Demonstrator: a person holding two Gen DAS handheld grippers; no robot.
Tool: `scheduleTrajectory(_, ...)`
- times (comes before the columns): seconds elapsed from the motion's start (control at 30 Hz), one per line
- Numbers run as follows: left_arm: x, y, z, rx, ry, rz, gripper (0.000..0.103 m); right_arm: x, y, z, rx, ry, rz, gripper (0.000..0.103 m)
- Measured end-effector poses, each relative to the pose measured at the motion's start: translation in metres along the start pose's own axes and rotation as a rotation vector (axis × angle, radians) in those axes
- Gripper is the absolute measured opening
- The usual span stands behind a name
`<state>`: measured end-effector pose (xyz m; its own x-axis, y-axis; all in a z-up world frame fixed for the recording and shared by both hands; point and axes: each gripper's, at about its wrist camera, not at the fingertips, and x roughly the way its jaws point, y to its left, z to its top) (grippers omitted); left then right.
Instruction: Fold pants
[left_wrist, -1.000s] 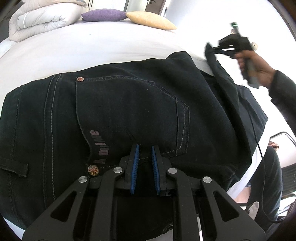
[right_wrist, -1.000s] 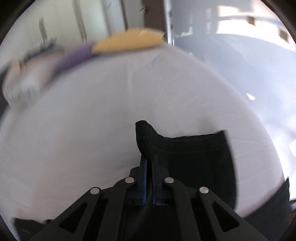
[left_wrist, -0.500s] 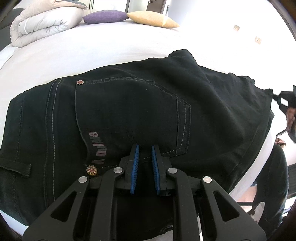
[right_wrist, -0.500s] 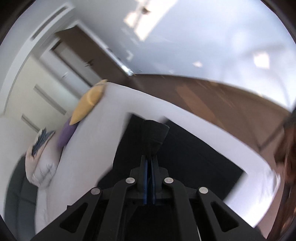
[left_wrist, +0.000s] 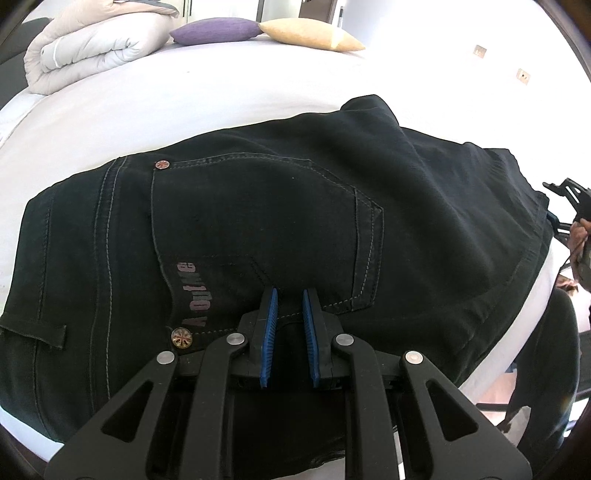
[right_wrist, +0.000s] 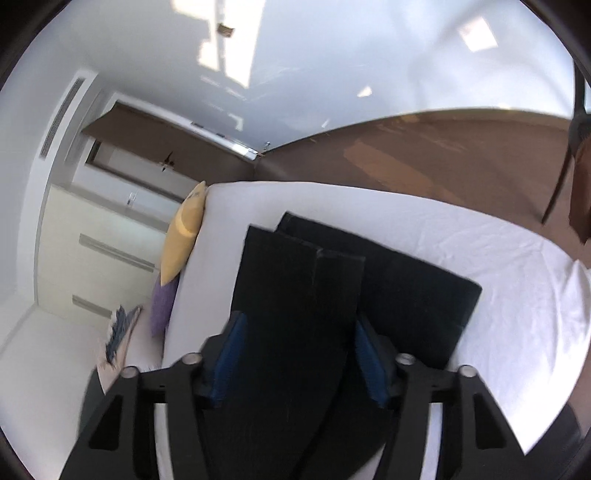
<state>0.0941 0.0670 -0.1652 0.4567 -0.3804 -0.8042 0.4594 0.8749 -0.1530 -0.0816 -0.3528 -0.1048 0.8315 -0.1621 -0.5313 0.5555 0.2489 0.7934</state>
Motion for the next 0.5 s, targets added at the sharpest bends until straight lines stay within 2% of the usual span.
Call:
scheduleTrajectory(0.03,0.0,0.0,0.0,0.0,0.0,0.002,0.014,0.004,-0.002,0.004,0.003,0.006,-0.008,0.03)
scheduleTrajectory(0.07,0.001,-0.001,0.0,0.001,0.0,0.004,0.014,0.008,-0.004,0.007,0.009,0.015,-0.015,0.008)
scheduleTrajectory(0.13,0.001,-0.002,0.0,0.001,-0.002,0.008,0.014,0.01,-0.012,0.011,0.036,0.029,-0.009,0.004)
scheduleTrajectory(0.37,-0.002,0.0,0.0,-0.008,0.004,0.001,0.015,-0.026,-0.027,0.005,0.065,-0.034,-0.039,0.004)
scheduleTrajectory(0.5,-0.003,0.0,0.001,0.002,0.01,0.001,0.015,-0.028,-0.038,0.005,0.085,-0.027,-0.036,0.003)
